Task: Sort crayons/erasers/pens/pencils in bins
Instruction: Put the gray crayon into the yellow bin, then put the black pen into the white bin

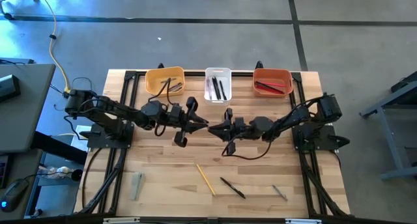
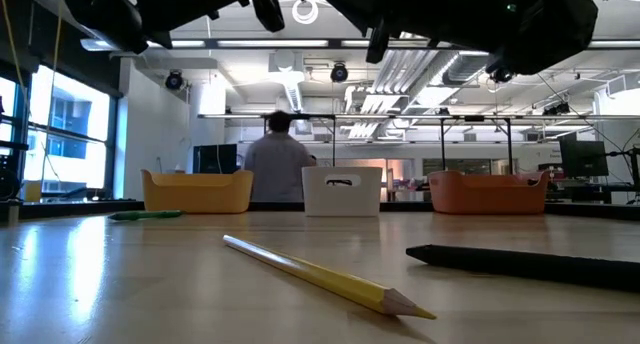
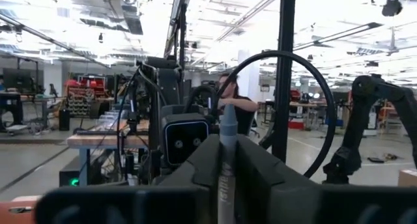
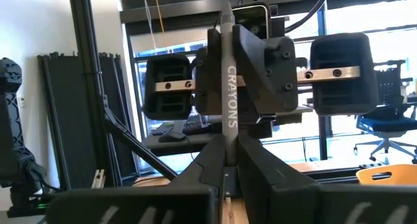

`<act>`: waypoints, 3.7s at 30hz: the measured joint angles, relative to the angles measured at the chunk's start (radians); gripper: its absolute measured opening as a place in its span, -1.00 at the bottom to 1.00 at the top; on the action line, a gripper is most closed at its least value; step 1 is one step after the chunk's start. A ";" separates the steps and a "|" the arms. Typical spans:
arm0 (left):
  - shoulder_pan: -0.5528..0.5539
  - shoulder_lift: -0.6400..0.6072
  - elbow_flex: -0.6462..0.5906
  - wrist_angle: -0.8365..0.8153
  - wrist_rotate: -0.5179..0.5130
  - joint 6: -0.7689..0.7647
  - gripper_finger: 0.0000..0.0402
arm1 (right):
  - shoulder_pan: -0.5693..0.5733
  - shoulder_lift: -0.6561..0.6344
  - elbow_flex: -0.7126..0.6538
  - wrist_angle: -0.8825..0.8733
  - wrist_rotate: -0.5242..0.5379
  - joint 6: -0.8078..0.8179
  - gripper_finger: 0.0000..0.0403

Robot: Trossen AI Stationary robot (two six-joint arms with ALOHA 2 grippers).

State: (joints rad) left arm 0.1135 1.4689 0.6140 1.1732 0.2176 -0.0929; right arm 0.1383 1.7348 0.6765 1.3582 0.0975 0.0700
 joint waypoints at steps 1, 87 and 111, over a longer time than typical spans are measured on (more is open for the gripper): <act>0.000 0.000 0.000 0.000 0.005 0.000 -0.90 | 0.000 0.000 0.000 0.000 0.000 0.000 -0.91; 0.884 0.242 0.393 -1.581 -0.256 0.383 -0.83 | 0.100 -0.317 -0.006 -1.047 0.411 -0.209 -1.00; 0.809 -0.033 0.260 -1.402 -0.252 0.399 -0.97 | 0.100 -0.317 -0.006 -1.048 0.411 -0.203 -1.00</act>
State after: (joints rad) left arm 0.9223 1.4354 0.8744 -0.2285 -0.0346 0.3065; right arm 0.2382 1.4181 0.6708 0.3099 0.5080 -0.1331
